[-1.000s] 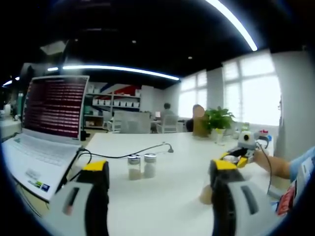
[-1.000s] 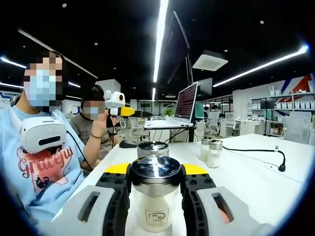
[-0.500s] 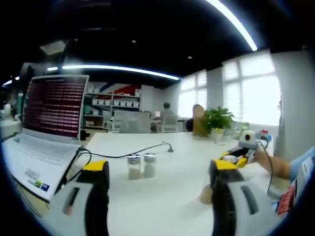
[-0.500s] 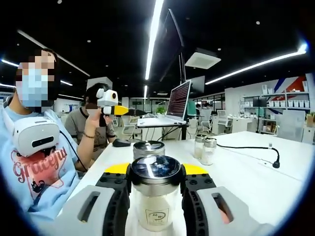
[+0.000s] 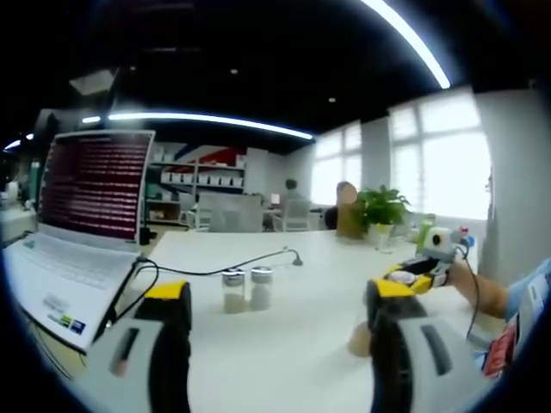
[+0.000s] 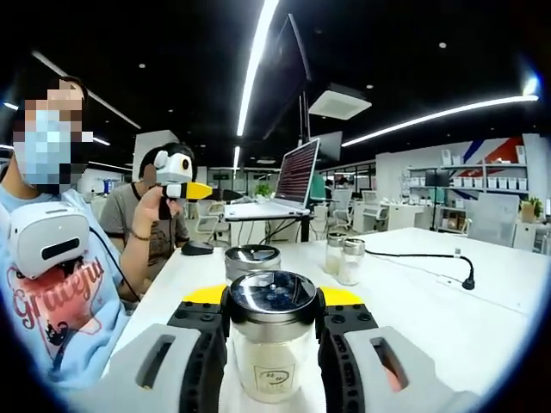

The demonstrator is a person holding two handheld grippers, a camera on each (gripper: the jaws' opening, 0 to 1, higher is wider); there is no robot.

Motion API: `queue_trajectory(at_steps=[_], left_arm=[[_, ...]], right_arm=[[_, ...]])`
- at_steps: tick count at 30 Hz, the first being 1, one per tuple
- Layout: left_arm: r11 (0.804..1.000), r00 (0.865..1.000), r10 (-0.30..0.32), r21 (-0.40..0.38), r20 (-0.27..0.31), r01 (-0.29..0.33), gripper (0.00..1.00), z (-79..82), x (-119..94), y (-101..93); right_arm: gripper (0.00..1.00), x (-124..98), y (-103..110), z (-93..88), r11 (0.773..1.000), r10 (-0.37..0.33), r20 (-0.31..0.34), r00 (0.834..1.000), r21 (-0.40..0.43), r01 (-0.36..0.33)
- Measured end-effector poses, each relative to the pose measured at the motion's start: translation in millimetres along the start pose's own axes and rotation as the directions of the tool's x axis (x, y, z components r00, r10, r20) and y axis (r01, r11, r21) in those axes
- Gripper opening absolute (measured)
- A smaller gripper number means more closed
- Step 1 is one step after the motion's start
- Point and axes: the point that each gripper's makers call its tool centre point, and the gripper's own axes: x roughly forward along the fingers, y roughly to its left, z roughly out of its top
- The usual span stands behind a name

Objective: Rotate the seasoning bottle until the label or dispensing opening points toward the visible target arrow and the bottle remains upright within the marked orientation range

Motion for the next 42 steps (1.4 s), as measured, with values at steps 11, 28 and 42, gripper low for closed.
queue_trajectory(at_steps=[11, 28, 42], left_arm=[[1.000, 1.000, 0.006, -0.001, 0.008, -0.006, 0.89, 2.1, -3, 2.7], [1.000, 1.000, 0.003, -0.006, 0.009, -0.003, 0.89, 1.7, -3, 3.2], [1.000, 1.000, 0.013, -0.014, 0.016, -0.013, 0.89, 2.8, -3, 7.6]], right_arm=[[0.39, 0, 0, -0.6, 0.997, -0.079, -0.015, 0.997, 0.004, 0.080], [0.39, 1, -2, -2.9, 0.979, -0.203, -0.022, 0.979, 0.014, 0.203], [0.39, 0, -11, -4.2, 0.948, -0.316, -0.049, 0.948, 0.013, 0.317]])
